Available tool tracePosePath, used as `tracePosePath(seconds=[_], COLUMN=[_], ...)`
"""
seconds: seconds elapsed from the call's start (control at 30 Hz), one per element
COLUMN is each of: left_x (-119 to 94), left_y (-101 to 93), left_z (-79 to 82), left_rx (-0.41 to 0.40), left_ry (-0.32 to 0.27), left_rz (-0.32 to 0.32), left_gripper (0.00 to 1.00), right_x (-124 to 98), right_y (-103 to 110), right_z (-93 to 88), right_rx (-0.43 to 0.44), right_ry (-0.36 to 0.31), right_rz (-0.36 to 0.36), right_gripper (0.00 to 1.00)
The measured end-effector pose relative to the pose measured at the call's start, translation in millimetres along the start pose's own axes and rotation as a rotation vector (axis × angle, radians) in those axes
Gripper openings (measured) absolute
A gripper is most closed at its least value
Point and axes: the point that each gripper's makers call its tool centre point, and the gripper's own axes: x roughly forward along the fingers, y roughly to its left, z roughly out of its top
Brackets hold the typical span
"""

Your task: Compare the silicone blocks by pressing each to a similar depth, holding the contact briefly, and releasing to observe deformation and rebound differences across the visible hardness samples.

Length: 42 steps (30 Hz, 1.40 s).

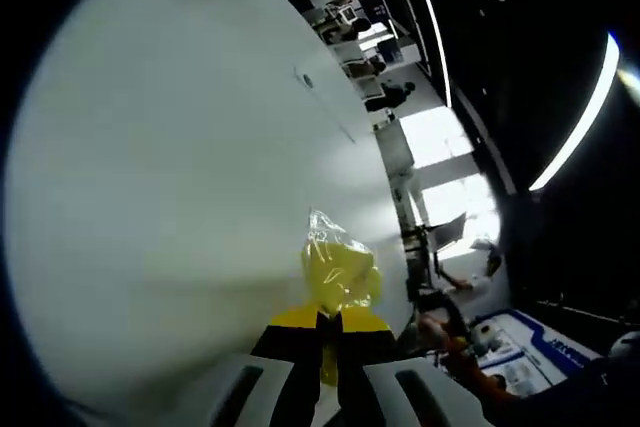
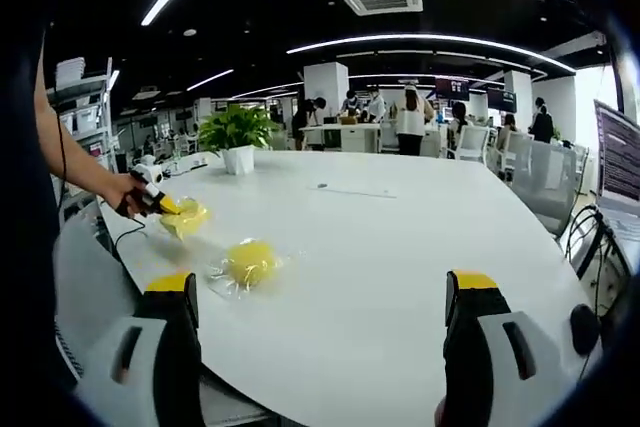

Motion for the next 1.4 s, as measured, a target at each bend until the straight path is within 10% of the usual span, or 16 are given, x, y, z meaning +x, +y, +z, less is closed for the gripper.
tracePosePath(seconds=[0.23, 0.33, 0.4, 1.03, 1.1, 1.17, 1.27, 1.4], left_x=[6, 3, 6, 4, -1, -4, -10, -26], left_y=[14.3, 47.6, 39.1, 48.0, 57.6, 48.6, 41.4, 25.0], left_z=[-8.2, -18.3, -18.4, -16.7, -15.0, -6.3, -8.1, 6.6], left_rx=[-0.016, -0.005, -0.010, 0.027, 0.074, 0.227, 0.196, 0.348], left_ry=[0.033, 0.075, 0.063, 0.004, -0.016, -0.055, -0.081, -0.221], left_rz=[0.058, 0.219, 0.135, 0.192, 0.257, 0.193, 0.156, 0.136], left_gripper=[0.02, 0.03, 0.03, 0.08, 0.18, 0.26, 0.44, 0.70], right_x=[-3, -3, -3, -2, -2, -2, -2, -1], right_y=[1, 4, 5, 4, 5, 6, 6, 3], right_z=[-11.0, -13.8, -16.2, -13.6, -11.4, -9.9, -9.2, -7.5], right_rx=[0.018, -0.002, 0.000, 0.025, 0.032, 0.031, 0.031, 0.040], right_ry=[0.043, 0.058, 0.066, 0.056, 0.051, 0.048, 0.047, 0.038], right_rz=[-0.001, 0.007, 0.009, -0.007, -0.004, -0.001, 0.005, 0.001], right_gripper=[0.97, 0.97, 0.97, 0.97, 0.97, 0.97, 0.97, 0.97])
